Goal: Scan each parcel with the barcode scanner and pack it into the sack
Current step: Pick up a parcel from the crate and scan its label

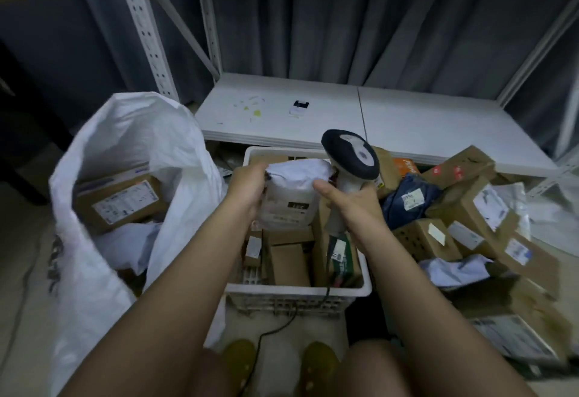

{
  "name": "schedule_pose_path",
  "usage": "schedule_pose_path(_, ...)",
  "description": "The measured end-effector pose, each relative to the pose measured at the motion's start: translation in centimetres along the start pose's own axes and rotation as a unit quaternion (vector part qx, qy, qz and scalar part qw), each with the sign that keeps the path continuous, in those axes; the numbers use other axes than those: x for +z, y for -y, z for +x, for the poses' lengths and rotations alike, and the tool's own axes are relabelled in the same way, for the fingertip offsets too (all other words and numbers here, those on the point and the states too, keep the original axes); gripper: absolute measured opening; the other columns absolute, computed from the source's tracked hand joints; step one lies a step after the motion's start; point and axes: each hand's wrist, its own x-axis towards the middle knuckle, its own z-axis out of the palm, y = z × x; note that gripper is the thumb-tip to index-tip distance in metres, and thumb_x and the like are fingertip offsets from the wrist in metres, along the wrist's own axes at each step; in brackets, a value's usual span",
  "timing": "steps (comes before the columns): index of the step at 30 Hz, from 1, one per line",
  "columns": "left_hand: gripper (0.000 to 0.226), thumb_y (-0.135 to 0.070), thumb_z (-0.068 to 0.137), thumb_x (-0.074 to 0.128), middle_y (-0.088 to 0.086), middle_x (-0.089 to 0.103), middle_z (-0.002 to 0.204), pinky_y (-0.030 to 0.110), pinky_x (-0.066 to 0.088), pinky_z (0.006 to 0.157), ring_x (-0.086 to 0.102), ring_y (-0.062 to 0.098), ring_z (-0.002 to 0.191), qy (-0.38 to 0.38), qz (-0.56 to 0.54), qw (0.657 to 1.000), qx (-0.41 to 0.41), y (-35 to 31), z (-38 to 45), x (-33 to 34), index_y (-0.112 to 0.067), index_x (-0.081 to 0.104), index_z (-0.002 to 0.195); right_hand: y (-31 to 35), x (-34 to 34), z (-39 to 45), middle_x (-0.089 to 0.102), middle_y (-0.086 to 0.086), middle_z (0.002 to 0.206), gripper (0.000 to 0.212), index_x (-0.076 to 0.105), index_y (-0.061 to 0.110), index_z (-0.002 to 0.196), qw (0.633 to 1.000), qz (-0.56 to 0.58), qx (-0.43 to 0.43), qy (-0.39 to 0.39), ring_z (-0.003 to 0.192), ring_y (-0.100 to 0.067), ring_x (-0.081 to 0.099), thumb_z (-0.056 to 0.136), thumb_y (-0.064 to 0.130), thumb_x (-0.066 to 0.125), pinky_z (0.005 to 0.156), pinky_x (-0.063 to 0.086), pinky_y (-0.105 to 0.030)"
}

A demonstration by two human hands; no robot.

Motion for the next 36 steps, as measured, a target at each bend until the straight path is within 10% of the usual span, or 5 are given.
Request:
schedule_pose_path(9, 0.057, -0.064, 0.096, 0.017, 0.001, 0.064, 0.108, 0.035, 0.041, 0.097, 0.058, 0.016, 0.100, 0.146, 0.033, 0.988, 0.040, 1.9, -4.9, -2.9, -0.026, 0.059, 0.105, -1.1, 2.2, -2.9, 0.069, -0.003, 0.112, 0.051, 0.058, 0.004, 0.123, 0.998, 0.025, 0.014, -0.048, 0.100, -0.016, 0.066, 0.077, 0.006, 0.080, 0.080, 0.058, -0.030)
schedule_pose_path(13, 0.045, -0.040, 0.089, 0.060, 0.000, 0.056, 0.127, 0.029, 0.049, 0.087, 0.056, 0.014, 0.112, 0.191, 0.087, 0.970, 0.120, 4.2, -4.3, -4.2, -0.031, 0.040, 0.129, -1.1, 2.5, -1.3, 0.068, -0.003, 0.097, 0.037, 0.057, 0.005, 0.115, 0.986, 0.098, 0.089, -0.101, 0.075, -0.012, 0.065, 0.082, 0.009, 0.075, 0.050, 0.054, -0.020)
schedule_pose_path(23, 0.056, -0.027, 0.076, 0.081, -0.003, 0.059, 0.119, 0.020, 0.040, 0.085, 0.055, 0.013, 0.108, 0.077, 0.348, 0.904, 0.237, 6.3, -0.6, -6.6, -0.016, 0.058, 0.125, -2.7, 1.0, 1.5, 0.066, -0.001, 0.110, 0.058, 0.056, 0.012, 0.124, 0.987, -0.066, 0.025, -0.148, 0.100, -0.018, 0.063, 0.076, 0.028, 0.083, 0.084, 0.055, -0.037)
schedule_pose_path(28, 0.072, -0.022, 0.072, 0.083, -0.001, 0.059, 0.130, 0.026, 0.045, 0.093, 0.056, 0.013, 0.114, 0.150, 0.427, 0.845, 0.287, 6.4, -0.9, -6.2, -0.020, 0.051, 0.137, -2.6, 0.8, -0.1, 0.068, 0.008, 0.091, 0.032, 0.064, 0.016, 0.101, 0.995, -0.093, -0.019, 0.024, 0.082, 0.004, 0.065, 0.075, 0.009, 0.081, 0.071, 0.054, -0.016)
schedule_pose_path(36, 0.090, -0.024, 0.069, 0.086, -0.014, 0.058, 0.110, 0.010, 0.044, 0.084, 0.057, 0.007, 0.110, 0.199, 0.356, 0.878, 0.251, 6.4, -1.5, -6.8, -0.035, 0.036, 0.143, -3.5, 1.1, -0.5, 0.070, 0.001, 0.090, 0.031, 0.064, 0.010, 0.105, 0.976, -0.185, 0.057, 0.098, 0.085, -0.009, 0.064, 0.078, 0.002, 0.076, 0.070, 0.050, -0.026)
